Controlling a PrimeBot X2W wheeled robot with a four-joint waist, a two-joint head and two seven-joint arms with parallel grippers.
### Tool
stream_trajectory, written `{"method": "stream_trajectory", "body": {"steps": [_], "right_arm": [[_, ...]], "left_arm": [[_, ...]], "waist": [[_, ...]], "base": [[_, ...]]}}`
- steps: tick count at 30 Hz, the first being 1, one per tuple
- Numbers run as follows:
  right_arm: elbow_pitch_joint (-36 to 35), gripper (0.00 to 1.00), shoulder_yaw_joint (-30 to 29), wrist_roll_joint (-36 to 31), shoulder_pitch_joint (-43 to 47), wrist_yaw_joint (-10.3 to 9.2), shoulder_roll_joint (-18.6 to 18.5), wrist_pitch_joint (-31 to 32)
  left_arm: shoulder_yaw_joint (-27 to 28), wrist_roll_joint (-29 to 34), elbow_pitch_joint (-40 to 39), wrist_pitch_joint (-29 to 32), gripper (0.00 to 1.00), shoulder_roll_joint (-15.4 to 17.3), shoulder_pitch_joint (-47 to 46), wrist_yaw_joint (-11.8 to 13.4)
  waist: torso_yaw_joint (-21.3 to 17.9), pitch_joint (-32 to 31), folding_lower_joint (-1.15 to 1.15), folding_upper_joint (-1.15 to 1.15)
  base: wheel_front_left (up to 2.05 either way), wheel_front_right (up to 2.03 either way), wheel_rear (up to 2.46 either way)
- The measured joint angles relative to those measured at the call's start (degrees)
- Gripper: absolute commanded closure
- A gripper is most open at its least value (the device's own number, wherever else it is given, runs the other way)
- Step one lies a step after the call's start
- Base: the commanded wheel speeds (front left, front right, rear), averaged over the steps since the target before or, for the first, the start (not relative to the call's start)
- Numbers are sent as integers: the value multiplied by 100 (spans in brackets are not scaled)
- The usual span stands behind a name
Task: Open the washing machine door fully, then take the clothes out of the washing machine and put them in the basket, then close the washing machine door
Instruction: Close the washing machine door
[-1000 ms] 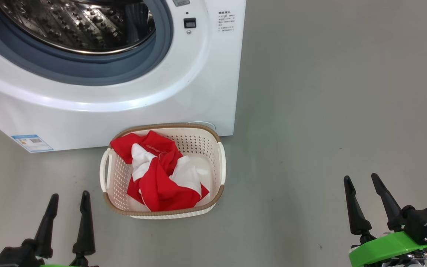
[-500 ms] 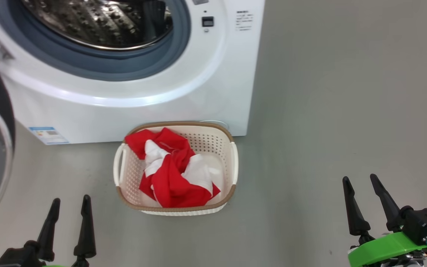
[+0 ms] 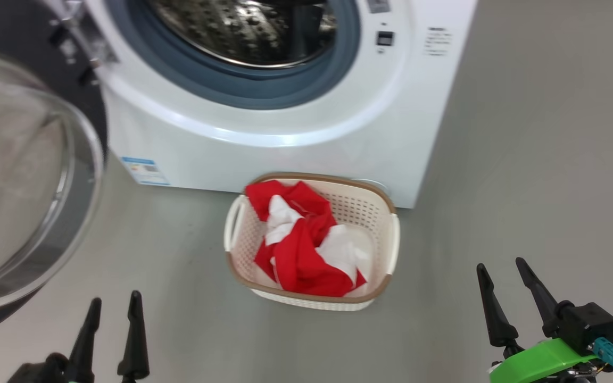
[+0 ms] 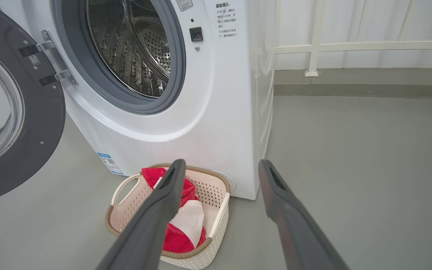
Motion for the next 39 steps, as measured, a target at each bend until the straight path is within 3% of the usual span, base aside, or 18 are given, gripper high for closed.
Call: {"method": "stream_trajectory", "body": {"steps": [19, 39], "right_arm": [[174, 0, 336, -30, 97, 0, -88, 0], [197, 0, 413, 20, 104, 0, -92, 0]], "left_arm": [[-412, -505, -191, 0, 0, 3, 624, 475], [-463, -603, -380, 0, 0, 5, 779, 570]], "waist": [[1280, -336, 0, 0], [1462, -474, 0, 0]], "base": [[0, 0, 0], [0, 0, 0]]}}
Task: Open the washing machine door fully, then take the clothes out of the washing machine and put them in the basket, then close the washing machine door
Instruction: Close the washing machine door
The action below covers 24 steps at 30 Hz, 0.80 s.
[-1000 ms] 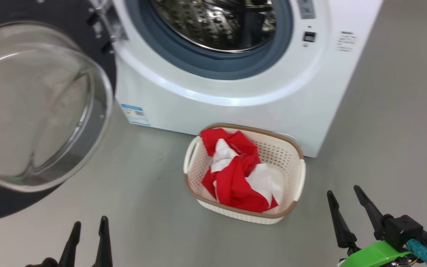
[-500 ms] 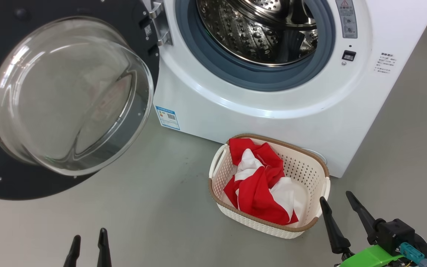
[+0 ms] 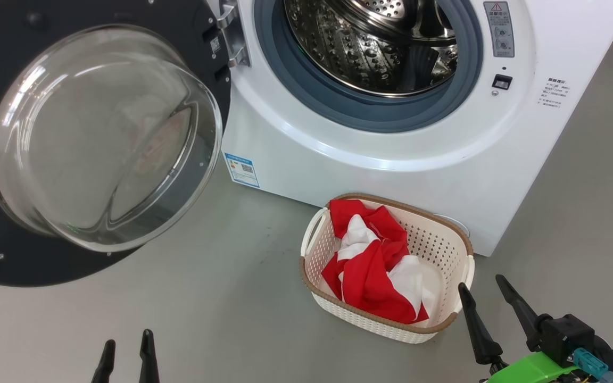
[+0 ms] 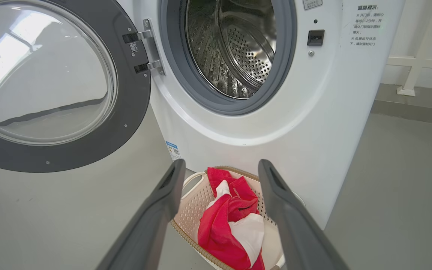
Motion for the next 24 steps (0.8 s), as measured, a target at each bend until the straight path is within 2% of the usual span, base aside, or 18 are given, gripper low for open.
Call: {"method": "stream_trajectory", "body": {"steps": [3, 4, 5, 6, 10, 12, 19, 21, 24], "right_arm": [[0, 0, -1, 1, 0, 0, 0, 0], [0, 0, -2, 0, 0, 0, 0, 0], [1, 0, -3, 0, 0, 0, 0, 0], [1, 0, -5, 0, 0, 0, 0, 0], [2, 0, -25, 1, 4, 0, 2, 0], [2, 0, -37, 1, 15, 0, 7, 0], [-10, 0, -77, 0, 118, 0, 22, 0], [-15, 0, -81, 0, 116, 0, 29, 0], [-23, 0, -93, 0, 113, 0, 34, 0]], "left_arm": [[-1, -1, -20, 0, 0, 0, 0, 1], [2, -3, -44, 0, 46, 0, -1, 1], [20, -3, -89, 0, 77, -1, -4, 1], [58, -5, -151, 0, 100, -1, -10, 1], [389, -40, -512, 0, 100, -2, -71, -13], [641, 42, -806, 0, 100, -3, -230, -103], [1762, 942, -1801, -3, 100, -2, -1443, -483], [2063, 993, -1817, -8, 100, 111, -1864, -559], [2490, 911, -1602, -10, 100, 466, -2594, -608]], "waist": [[2, 15, 0, 0], [4, 17, 0, 0], [5, 16, 0, 0], [5, 12, 0, 0], [6, -11, 0, 0], [7, -18, 0, 0], [14, 17, 0, 0], [4, 49, 0, 0], [-32, 117, 0, 0]], "base": [[0, 0, 0], [0, 0, 0], [0, 0, 0], [0, 0, 0], [0, 0, 0], [0, 0, 0], [0, 0, 0], [0, 0, 0], [0, 0, 0]]}}
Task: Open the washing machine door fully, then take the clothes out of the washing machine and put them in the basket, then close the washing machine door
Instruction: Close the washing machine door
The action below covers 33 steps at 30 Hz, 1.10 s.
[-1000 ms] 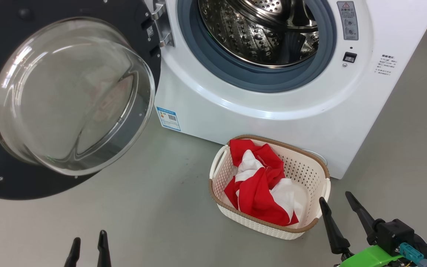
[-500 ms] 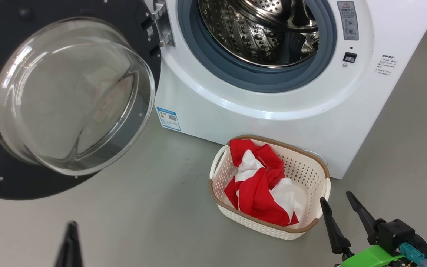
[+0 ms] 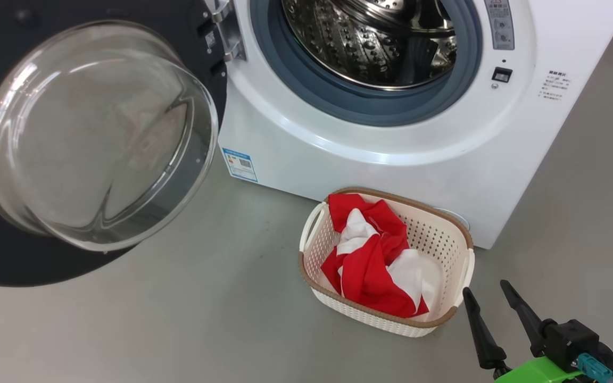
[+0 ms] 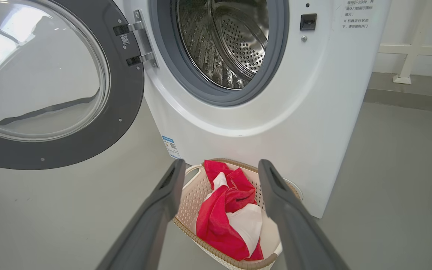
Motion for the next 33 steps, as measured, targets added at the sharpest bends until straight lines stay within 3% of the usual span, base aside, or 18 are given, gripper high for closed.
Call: {"method": "stream_trajectory", "body": {"steps": [4, 9, 11, 12, 18, 26, 33], "right_arm": [[-11, 0, -10, -2, -20, 0, 2, 0], [-23, 0, -64, -30, -152, 0, 0, 0], [-31, 0, -68, -62, -207, 0, -2, 0], [-31, 0, -68, -62, -207, 0, -2, 0], [-40, 0, -76, -112, -322, 0, -23, 0], [-41, 0, -55, -116, -425, 0, -25, 0], [-44, 0, 11, -116, -426, 0, -24, 0]], "left_arm": [[225, -252, 623, 0, 100, 701, -841, -1], [452, -961, 1887, 0, 100, 1308, -1646, -2], [463, -1117, 2529, 0, 100, 1629, -1902, -2], [463, -1117, 2529, 0, 100, 1629, -1902, -2], [113, -2056, 4589, 77, 100, 2304, -2602, -2], [-186, -3554, 5994, 1366, 100, 2811, -3301, -1], [-417, -4150, 6730, 2750, 100, 3072, -3425, -2]], "waist": [[-55, 132, 0, 0], [-121, 329, 0, 0], [-141, 418, 0, 0], [-141, 418, 0, 0], [-182, 684, 0, 0], [-196, 877, 0, 0], [-179, 896, 0, 0]], "base": [[0, 0, 0], [0, 0, 0], [0, 0, 0], [0, 0, 0], [0, 0, 0], [0, 0, 0], [0, 0, 0]]}}
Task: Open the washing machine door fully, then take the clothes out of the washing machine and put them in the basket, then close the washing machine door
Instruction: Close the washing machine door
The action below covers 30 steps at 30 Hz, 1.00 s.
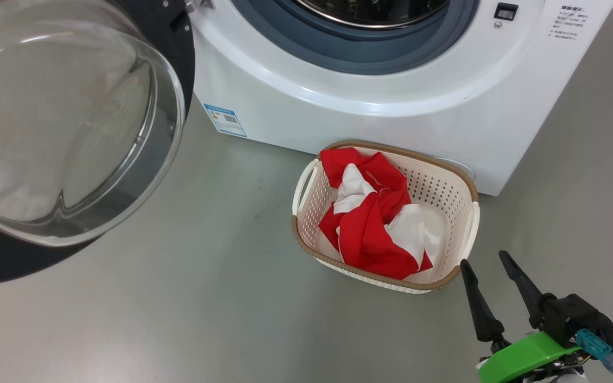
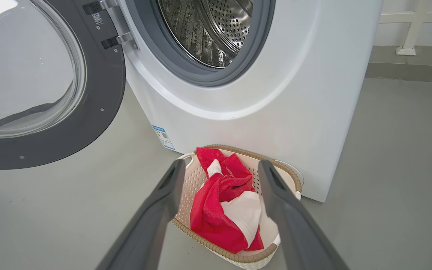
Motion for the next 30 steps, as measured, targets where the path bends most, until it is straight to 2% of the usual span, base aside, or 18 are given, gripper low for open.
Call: {"method": "stream_trajectory", "body": {"steps": [9, 21, 30], "right_arm": [[-1, 0, 32, -1, 0, 0, 2, 0], [-47, 0, -85, -44, 12, 0, 13, 0], [-101, 0, -218, -43, 98, 0, 25, 0]], "left_arm": [[-381, -278, 199, 1294, 100, 73, 2, 1], [-539, -708, -346, 1954, 100, 179, 322, 2], [-724, -1109, -1115, 2533, 100, 276, 900, 3]], "waist": [[-21, 28, 0, 0], [-75, -124, 0, 0], [-108, -393, 0, 0]], "base": [[0, 0, 0], [0, 0, 0], [0, 0, 0]]}}
